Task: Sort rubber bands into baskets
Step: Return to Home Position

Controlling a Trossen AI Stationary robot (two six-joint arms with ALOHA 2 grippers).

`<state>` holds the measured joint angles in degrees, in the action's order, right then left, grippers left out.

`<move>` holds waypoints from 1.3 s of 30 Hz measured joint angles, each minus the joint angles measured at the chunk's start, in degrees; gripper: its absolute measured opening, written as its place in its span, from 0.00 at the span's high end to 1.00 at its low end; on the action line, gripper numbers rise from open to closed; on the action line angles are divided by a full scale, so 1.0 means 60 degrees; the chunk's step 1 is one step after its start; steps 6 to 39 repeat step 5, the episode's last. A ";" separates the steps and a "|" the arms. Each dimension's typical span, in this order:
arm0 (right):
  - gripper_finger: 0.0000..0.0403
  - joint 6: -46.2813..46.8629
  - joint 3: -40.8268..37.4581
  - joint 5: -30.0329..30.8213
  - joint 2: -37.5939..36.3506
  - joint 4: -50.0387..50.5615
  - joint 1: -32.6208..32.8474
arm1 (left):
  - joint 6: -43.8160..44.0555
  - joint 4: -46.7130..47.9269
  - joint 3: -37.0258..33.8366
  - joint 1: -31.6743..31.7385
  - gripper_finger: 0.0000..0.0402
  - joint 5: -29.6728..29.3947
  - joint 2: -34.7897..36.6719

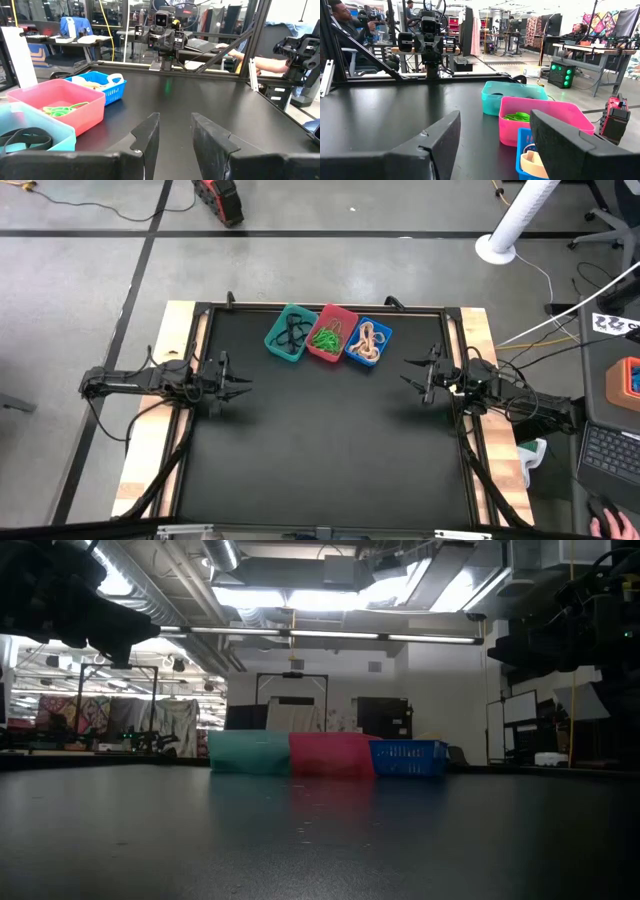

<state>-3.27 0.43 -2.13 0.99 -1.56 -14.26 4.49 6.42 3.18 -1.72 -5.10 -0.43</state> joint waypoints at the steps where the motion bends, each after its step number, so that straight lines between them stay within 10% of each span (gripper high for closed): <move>1: 0.41 -0.0003 -0.0001 0.0000 0.0000 0.0000 0.0000 | 0.0000 -0.0001 0.0000 -0.0001 0.73 0.0000 0.0000; 39: 0.41 -0.0004 -0.0001 0.0000 0.0000 0.0000 0.0000 | 0.0000 0.0000 0.0000 -0.0002 0.73 0.0000 0.0000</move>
